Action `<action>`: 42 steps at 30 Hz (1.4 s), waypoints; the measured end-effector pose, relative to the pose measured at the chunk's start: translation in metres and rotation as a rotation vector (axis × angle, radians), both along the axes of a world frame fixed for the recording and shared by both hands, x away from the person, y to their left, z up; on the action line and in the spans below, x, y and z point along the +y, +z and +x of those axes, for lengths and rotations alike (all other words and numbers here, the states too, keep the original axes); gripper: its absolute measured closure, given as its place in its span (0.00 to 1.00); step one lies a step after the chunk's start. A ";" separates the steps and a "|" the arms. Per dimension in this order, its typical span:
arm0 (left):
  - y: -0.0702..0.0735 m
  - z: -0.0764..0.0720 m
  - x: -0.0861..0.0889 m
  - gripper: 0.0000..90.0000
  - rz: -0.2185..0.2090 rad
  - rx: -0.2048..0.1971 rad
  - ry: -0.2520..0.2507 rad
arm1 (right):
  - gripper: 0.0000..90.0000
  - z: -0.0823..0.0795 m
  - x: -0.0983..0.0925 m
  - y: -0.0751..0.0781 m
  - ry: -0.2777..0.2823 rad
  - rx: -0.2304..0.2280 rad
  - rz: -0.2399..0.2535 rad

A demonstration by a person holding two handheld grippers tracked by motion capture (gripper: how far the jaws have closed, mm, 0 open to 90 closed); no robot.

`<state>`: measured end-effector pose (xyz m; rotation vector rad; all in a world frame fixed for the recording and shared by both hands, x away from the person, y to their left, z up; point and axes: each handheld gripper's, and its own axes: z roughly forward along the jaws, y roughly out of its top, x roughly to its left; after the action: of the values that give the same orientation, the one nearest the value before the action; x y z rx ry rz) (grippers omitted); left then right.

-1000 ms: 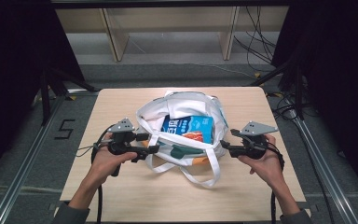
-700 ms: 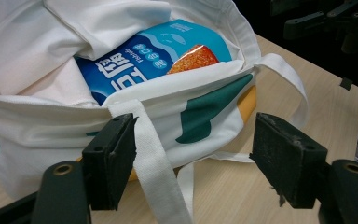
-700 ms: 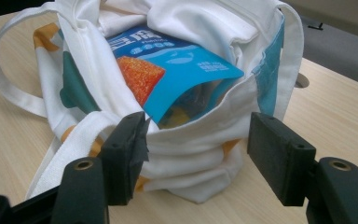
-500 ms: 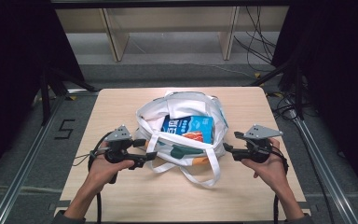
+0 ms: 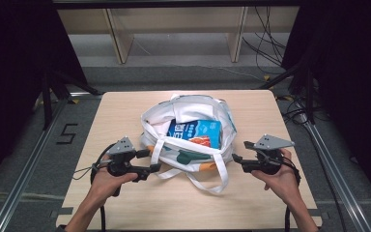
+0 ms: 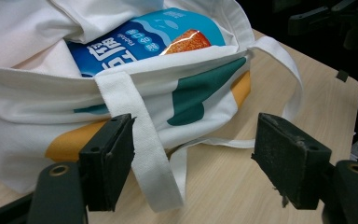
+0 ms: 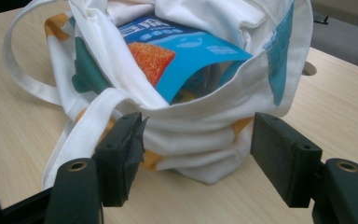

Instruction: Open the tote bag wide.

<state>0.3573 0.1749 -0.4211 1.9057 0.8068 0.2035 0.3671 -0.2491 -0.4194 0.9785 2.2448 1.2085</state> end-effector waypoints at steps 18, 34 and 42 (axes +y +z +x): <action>-0.023 -0.018 0.005 0.31 0.005 -0.019 -0.005 | 0.39 -0.010 -0.010 -0.017 0.000 0.019 -0.001; -0.047 -0.035 0.005 0.31 0.020 -0.010 -0.010 | 0.38 -0.020 -0.014 -0.030 0.000 0.037 -0.010; -0.054 -0.042 0.006 0.29 0.042 -0.003 -0.007 | 0.38 -0.028 -0.015 -0.038 0.009 0.045 -0.019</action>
<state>0.3149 0.1813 -0.4752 1.9469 0.7993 0.2197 0.3393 -0.2641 -0.4573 0.9987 2.2928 1.1782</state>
